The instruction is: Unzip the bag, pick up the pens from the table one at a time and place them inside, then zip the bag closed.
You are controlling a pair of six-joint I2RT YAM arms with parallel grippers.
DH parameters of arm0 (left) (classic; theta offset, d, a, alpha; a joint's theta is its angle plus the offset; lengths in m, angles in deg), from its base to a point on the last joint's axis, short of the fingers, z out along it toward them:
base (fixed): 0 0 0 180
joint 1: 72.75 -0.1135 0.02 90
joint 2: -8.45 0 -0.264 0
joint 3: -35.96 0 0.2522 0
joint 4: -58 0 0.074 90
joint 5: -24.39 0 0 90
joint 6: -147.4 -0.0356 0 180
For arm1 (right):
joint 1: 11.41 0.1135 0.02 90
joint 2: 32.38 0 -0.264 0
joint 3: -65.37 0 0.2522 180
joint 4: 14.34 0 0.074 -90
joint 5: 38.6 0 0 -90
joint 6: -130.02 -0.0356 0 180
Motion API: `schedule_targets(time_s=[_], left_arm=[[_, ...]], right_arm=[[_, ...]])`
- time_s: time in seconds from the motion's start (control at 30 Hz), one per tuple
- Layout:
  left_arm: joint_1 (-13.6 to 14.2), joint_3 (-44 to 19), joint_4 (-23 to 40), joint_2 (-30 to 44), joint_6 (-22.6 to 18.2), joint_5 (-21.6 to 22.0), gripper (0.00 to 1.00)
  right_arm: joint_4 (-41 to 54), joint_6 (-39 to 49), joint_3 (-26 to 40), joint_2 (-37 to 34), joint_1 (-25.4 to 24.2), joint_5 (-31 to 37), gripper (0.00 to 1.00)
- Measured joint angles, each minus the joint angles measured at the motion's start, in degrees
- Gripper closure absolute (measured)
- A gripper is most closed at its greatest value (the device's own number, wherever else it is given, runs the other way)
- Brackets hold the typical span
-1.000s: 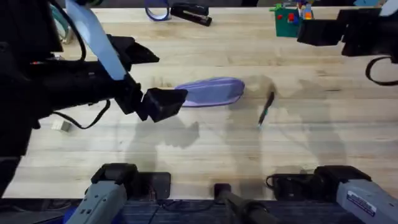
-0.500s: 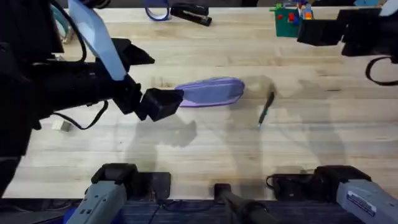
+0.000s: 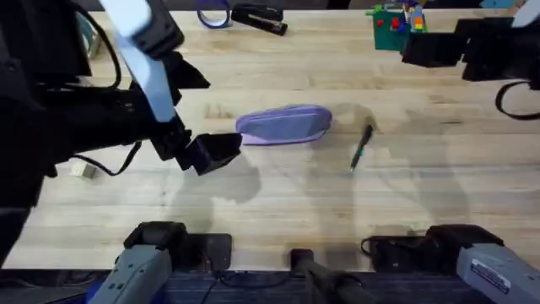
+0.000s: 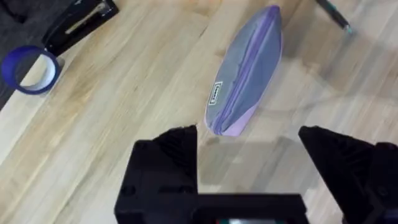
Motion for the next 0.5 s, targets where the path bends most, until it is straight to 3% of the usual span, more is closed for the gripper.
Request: schedule_targets(time_s=[0.5], left_arm=[[0.0, 0.0, -0.3, 13.0, -13.3, -1.0, 0.008]], right_arm=[[0.9, 0.0, 0.0, 0.0, 0.0, 0.0, 0.005]])
